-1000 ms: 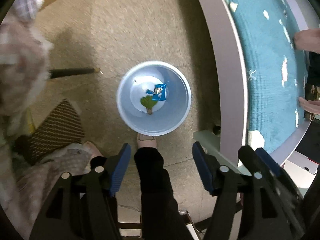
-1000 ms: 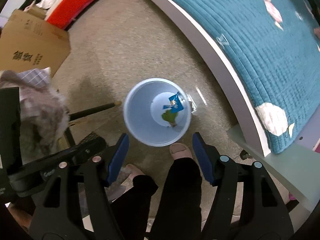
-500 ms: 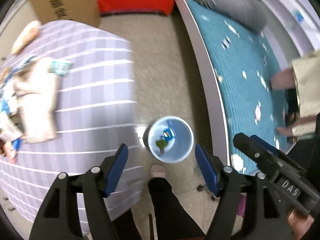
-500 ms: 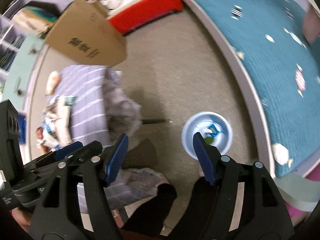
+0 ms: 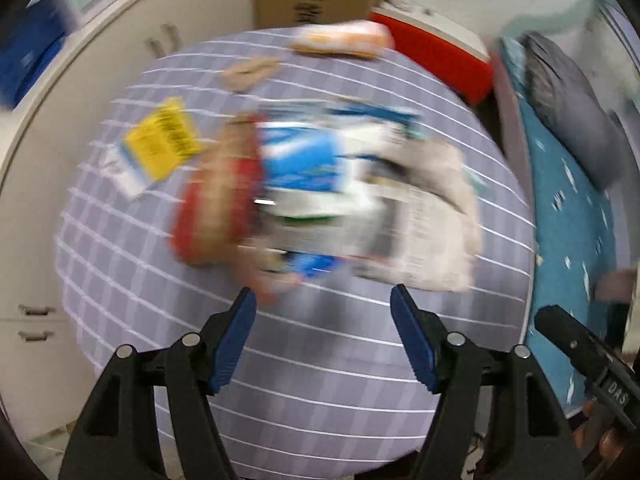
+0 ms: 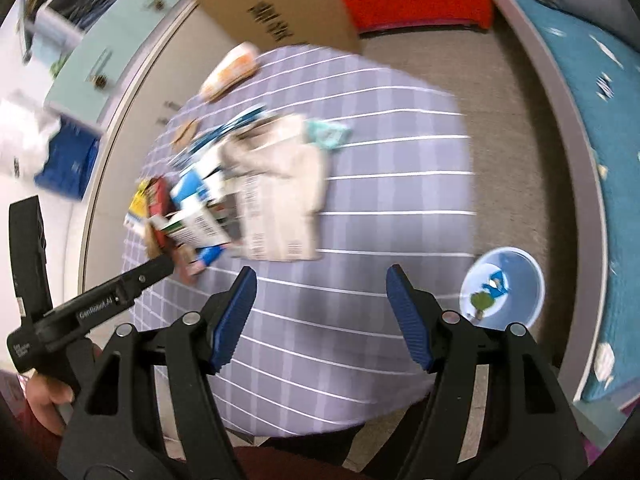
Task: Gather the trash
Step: 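Grasp red-brown paper bag with left tool while right tool grasps small carton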
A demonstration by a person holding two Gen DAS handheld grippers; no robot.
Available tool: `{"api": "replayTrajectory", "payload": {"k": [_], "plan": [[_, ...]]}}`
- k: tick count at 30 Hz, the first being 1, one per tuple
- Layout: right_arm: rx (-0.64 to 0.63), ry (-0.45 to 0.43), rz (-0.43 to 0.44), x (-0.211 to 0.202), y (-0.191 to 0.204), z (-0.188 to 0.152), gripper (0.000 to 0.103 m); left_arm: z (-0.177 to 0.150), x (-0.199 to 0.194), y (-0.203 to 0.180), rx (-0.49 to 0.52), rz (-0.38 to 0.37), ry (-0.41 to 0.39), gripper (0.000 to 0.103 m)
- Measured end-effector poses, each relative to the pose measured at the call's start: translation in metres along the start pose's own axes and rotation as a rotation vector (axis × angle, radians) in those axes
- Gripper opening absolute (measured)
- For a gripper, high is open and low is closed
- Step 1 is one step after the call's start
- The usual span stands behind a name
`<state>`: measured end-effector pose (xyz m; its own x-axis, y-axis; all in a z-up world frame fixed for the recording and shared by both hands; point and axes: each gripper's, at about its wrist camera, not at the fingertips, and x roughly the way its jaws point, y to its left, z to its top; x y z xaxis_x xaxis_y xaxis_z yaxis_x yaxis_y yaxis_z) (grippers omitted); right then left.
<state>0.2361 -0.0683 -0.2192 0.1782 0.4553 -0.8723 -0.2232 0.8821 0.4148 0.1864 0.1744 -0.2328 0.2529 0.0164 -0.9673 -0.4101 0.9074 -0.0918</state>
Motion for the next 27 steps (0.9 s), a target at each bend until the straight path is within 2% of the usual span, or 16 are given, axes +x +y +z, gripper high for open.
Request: {"api": "replayTrajectory", "payload": {"k": [6,12,15,21,22,23,27], "plan": [[-0.031,0.024,0.0,0.038,0.048,0.009,0.066,0.014,0.009,0.055,-0.042,0.008,0.018,0.068],[-0.049,0.041,-0.027,0.062,0.074,0.015,0.066,0.022,0.025,0.069,-0.01,0.011,0.047,0.068],[-0.051,0.046,-0.037,0.067,0.079,0.016,0.066,0.028,0.039,0.071,0.006,0.003,0.078,0.063],[-0.04,0.057,-0.037,0.074,0.086,0.018,0.067,0.036,0.051,0.07,0.04,-0.042,0.118,0.044],[-0.043,0.06,-0.036,0.076,0.089,0.018,0.067,0.037,0.051,0.07,0.047,-0.05,0.121,0.038],[-0.048,0.064,-0.03,0.078,0.092,0.019,0.067,0.037,0.052,0.07,0.052,-0.06,0.125,0.027],[-0.094,0.079,-0.011,0.087,0.11,0.019,0.069,0.039,0.042,0.081,0.029,-0.094,0.098,0.022]]}}
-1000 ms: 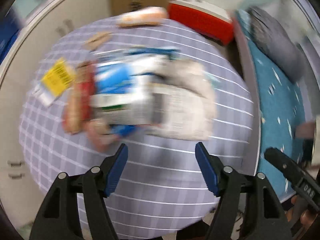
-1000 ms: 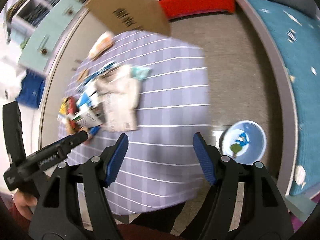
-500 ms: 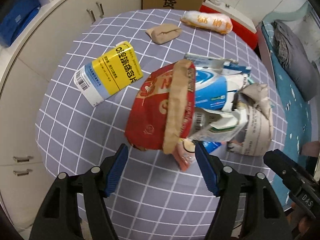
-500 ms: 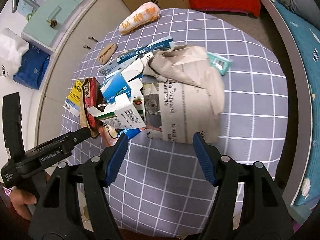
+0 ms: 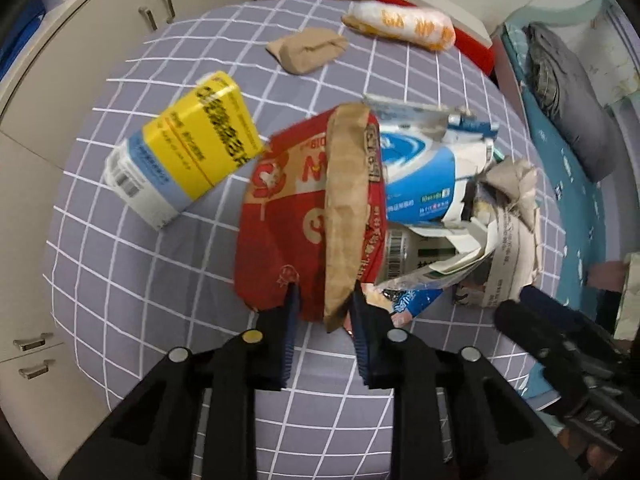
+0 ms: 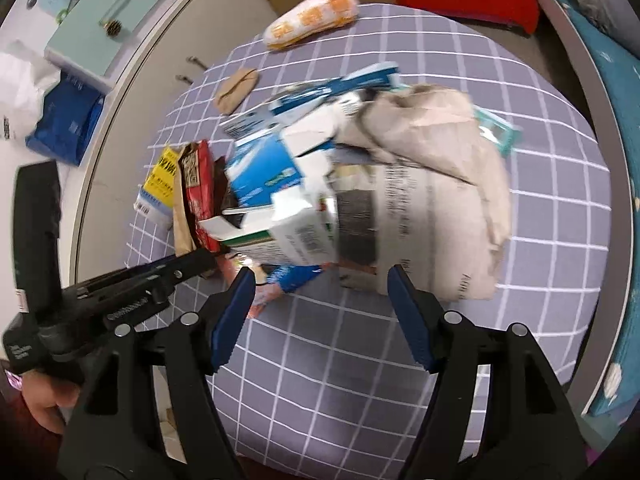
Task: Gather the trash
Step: 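Grasp red-brown paper bag with left tool while right tool grasps small carton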
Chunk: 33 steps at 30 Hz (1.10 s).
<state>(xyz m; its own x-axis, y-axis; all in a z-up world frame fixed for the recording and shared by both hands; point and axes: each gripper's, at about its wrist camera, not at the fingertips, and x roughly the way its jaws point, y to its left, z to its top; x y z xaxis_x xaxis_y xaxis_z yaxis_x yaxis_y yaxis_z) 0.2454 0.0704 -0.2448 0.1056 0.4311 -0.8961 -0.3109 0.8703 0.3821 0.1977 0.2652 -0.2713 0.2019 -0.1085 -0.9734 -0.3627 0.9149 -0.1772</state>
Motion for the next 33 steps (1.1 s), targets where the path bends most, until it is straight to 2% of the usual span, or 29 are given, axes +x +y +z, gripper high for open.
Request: {"api": "replayTrajectory", "payload": {"k": [10,21,23,27,33], "plan": [[-0.067,0.013,-0.016,0.033,0.037,0.006,0.075,-0.004,-0.031,0.028,-0.04,0.024,-0.066,0.02],[-0.039,-0.003,-0.067,0.049,0.042,0.014,0.078,-0.012,-0.039,0.032,-0.041,0.021,-0.07,0.02],[-0.056,-0.003,-0.08,0.048,0.047,0.014,0.074,-0.012,-0.04,0.031,-0.036,0.024,-0.074,0.02],[-0.092,-0.009,-0.056,0.041,0.055,0.011,0.047,-0.011,-0.047,0.027,-0.028,0.021,-0.094,0.02],[-0.09,-0.012,-0.019,0.027,0.048,0.011,0.031,-0.011,-0.054,0.017,-0.025,0.008,-0.11,0.02]]}}
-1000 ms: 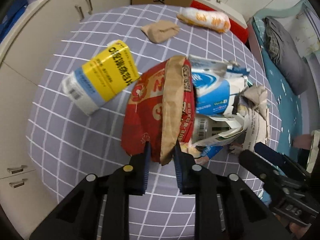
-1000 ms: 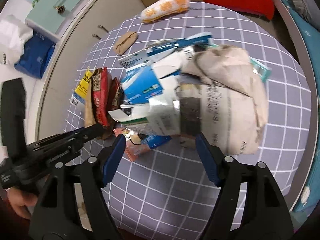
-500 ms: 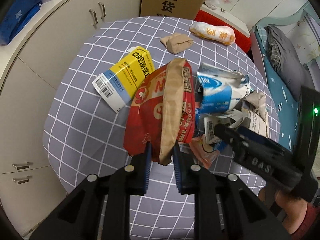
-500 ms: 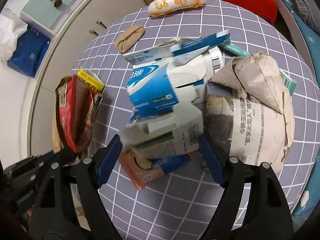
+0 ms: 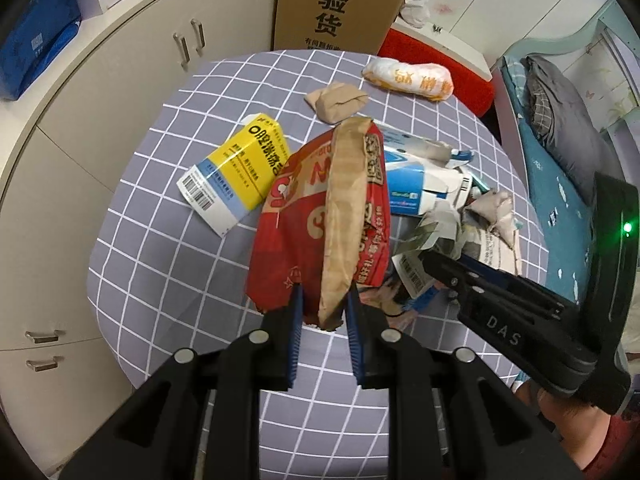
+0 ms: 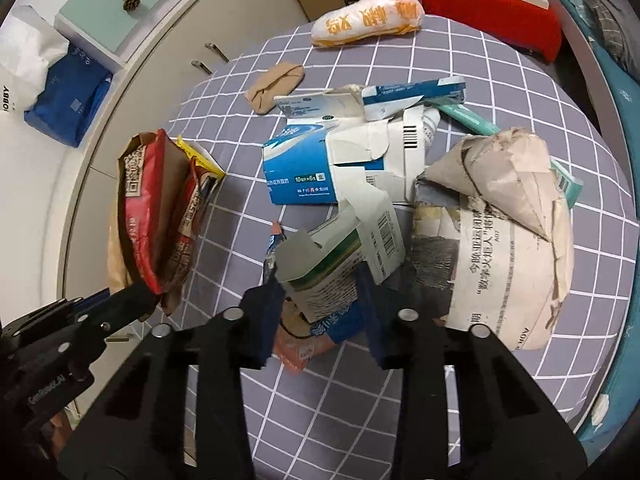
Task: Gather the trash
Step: 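Grasp red-brown paper bag with left tool while right tool grasps small carton, then carry both items to the blue bin and open both tools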
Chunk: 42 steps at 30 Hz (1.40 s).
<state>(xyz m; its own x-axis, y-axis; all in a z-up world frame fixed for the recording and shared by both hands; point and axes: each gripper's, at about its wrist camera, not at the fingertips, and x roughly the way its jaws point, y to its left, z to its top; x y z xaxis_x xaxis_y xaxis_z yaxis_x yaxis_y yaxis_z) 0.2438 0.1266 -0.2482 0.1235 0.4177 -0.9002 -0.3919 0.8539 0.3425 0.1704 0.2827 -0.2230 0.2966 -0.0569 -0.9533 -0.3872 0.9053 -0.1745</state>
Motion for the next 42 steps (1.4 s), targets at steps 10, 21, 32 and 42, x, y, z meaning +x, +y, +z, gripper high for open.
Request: {"api": "replayTrajectory", "payload": {"k": [10,21,32,42], "plan": [[0.069,-0.014,0.053,-0.029,-0.029,-0.004,0.004,-0.006,-0.019,-0.027,0.013,-0.026,-0.035,0.02],[0.124,-0.075,0.116,-0.08,-0.078,-0.028,0.004,-0.018,-0.034,-0.081,0.031,-0.065,-0.056,0.019],[0.343,-0.183,0.079,-0.17,-0.232,-0.104,0.004,-0.054,-0.018,-0.238,0.184,-0.202,0.017,0.019],[0.604,-0.139,-0.077,-0.203,-0.384,-0.215,0.004,-0.121,0.039,-0.395,0.386,-0.283,0.186,0.019]]}}
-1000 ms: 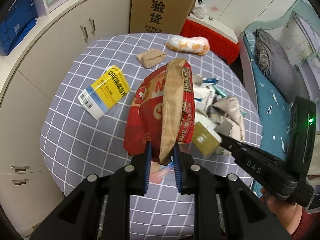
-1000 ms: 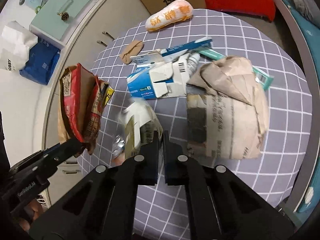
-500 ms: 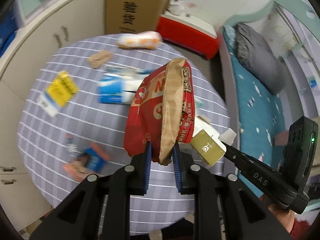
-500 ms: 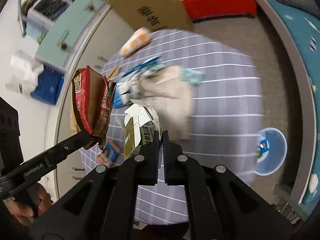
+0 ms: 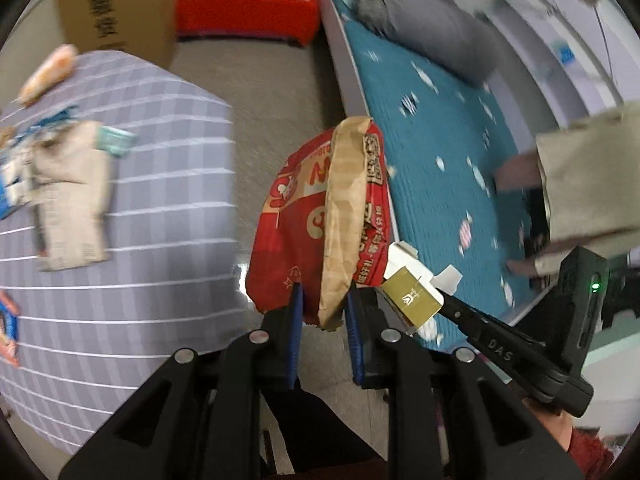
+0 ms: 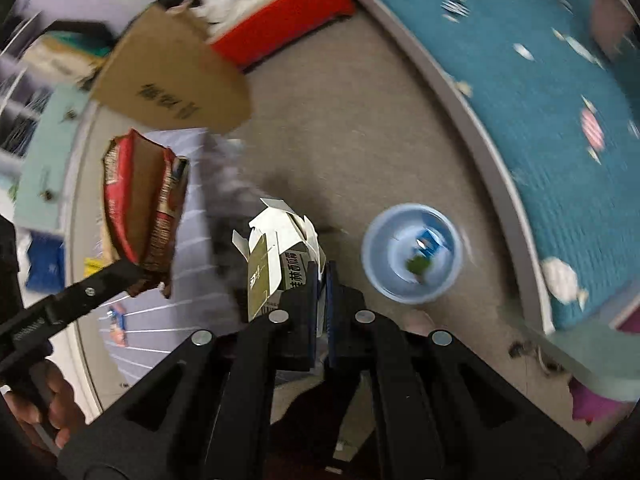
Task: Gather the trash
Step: 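Carry both items to the blue bin and open both tools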
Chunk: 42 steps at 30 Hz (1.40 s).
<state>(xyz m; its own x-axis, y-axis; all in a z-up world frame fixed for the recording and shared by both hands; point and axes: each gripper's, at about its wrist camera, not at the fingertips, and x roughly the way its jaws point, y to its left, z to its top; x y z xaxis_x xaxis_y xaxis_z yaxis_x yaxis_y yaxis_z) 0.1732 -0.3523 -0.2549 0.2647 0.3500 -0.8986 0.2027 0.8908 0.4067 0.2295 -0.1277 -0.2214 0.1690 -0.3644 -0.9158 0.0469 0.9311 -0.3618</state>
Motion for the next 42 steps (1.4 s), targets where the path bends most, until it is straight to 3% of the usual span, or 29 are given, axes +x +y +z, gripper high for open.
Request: {"api": "replayTrajectory", "payload": {"k": [6,16,17,19,20,34,42], "plan": [[0.099,0.076,-0.035,0.024,-0.053,-0.003,0.004,0.001,0.056,-0.036,0.043,0.024,0.081,0.019],[0.06,0.168,-0.067,0.076,-0.064,0.011,0.008,-0.003,0.109,-0.044,0.046,0.088,0.179,0.019],[0.057,0.17,-0.072,0.079,-0.065,0.011,0.014,-0.004,0.113,-0.044,0.044,0.093,0.186,0.019],[0.051,0.174,-0.062,0.082,-0.067,0.011,0.045,-0.005,0.119,-0.042,0.047,0.103,0.2,0.019],[0.049,0.168,-0.067,0.081,-0.067,0.01,0.051,-0.005,0.121,-0.042,0.048,0.104,0.206,0.019],[0.103,0.136,-0.095,0.067,-0.097,0.0,0.06,-0.018,0.166,-0.048,0.097,0.111,0.324,0.019],[0.158,0.15,-0.153,0.096,-0.126,-0.012,0.063,-0.034,0.237,-0.043,0.122,0.129,0.437,0.02]]}}
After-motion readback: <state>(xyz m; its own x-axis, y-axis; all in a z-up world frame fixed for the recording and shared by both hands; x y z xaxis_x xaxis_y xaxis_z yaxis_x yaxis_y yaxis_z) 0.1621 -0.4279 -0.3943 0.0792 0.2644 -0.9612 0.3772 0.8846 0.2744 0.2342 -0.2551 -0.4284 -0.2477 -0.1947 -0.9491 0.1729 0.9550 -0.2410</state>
